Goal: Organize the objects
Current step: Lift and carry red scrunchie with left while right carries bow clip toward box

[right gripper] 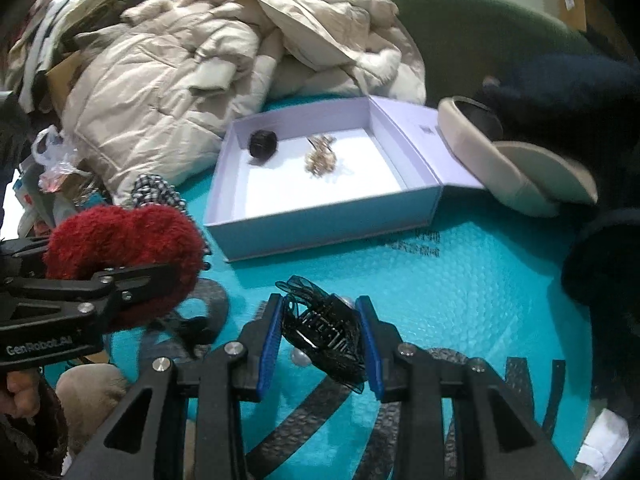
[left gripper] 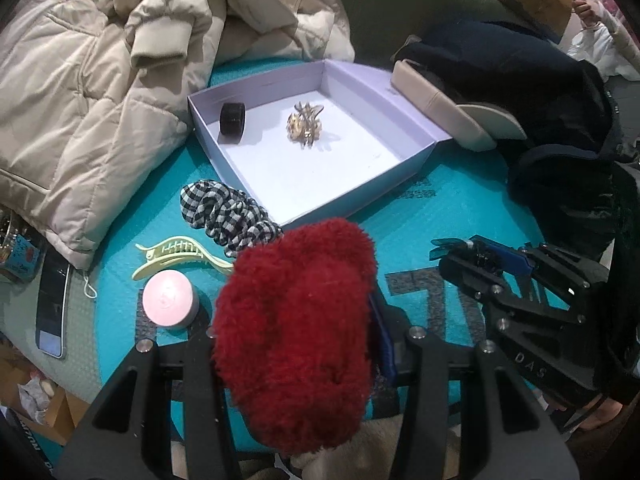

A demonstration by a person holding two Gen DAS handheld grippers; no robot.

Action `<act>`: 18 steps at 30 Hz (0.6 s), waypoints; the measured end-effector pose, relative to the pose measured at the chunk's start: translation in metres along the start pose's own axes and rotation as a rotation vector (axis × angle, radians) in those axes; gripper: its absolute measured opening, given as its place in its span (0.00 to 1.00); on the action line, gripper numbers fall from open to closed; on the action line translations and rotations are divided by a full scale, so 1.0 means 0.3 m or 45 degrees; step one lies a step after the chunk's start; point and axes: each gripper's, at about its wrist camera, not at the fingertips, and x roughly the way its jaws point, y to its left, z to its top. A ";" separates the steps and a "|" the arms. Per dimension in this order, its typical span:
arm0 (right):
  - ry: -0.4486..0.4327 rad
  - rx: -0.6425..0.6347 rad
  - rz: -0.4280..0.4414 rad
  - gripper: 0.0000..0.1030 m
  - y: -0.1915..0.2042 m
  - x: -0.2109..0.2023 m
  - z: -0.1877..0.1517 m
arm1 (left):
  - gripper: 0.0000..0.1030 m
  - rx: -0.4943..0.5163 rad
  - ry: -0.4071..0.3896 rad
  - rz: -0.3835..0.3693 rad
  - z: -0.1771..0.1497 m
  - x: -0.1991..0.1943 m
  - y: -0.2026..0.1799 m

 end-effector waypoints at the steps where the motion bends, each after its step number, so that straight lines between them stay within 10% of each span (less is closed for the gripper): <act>1: -0.010 -0.011 0.000 0.35 0.010 -0.017 0.002 | 0.44 0.001 -0.007 0.000 -0.002 -0.014 -0.003; 18: -0.109 -0.146 -0.001 0.35 0.152 -0.235 -0.012 | 0.44 0.053 -0.090 0.023 -0.047 -0.213 -0.057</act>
